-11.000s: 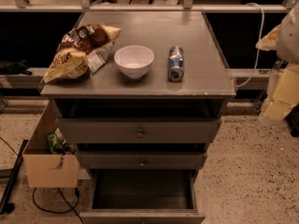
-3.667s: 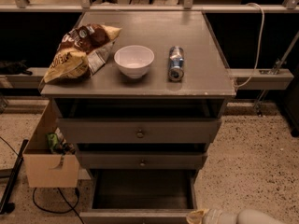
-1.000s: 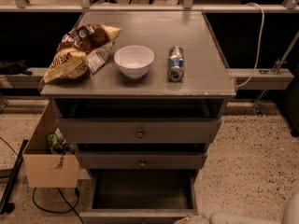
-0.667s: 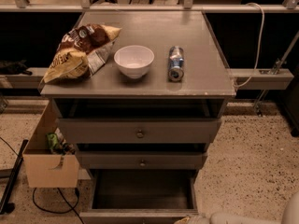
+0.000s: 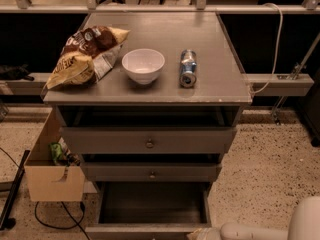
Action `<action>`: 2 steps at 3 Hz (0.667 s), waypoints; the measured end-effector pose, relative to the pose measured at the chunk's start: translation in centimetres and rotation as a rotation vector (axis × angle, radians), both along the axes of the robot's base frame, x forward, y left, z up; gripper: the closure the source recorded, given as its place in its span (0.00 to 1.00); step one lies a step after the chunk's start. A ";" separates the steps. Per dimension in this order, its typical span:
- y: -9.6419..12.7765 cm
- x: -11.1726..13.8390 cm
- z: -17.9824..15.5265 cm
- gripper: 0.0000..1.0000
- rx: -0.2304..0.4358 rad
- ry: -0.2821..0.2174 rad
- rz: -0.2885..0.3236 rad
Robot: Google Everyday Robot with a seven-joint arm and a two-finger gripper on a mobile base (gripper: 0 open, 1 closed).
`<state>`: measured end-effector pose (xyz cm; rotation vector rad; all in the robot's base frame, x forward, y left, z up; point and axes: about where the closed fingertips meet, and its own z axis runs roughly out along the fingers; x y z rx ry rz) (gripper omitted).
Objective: Close bottom drawer
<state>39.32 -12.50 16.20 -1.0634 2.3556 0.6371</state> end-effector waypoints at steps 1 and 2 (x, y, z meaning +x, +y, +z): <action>0.0 -0.5 0.0 0.00 0.000 0.000 0.000; 0.6 0.8 -0.9 0.18 -0.003 0.012 -0.010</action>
Offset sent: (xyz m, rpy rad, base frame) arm 0.1511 -0.0029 -0.0236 -0.0665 -0.0945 -0.0695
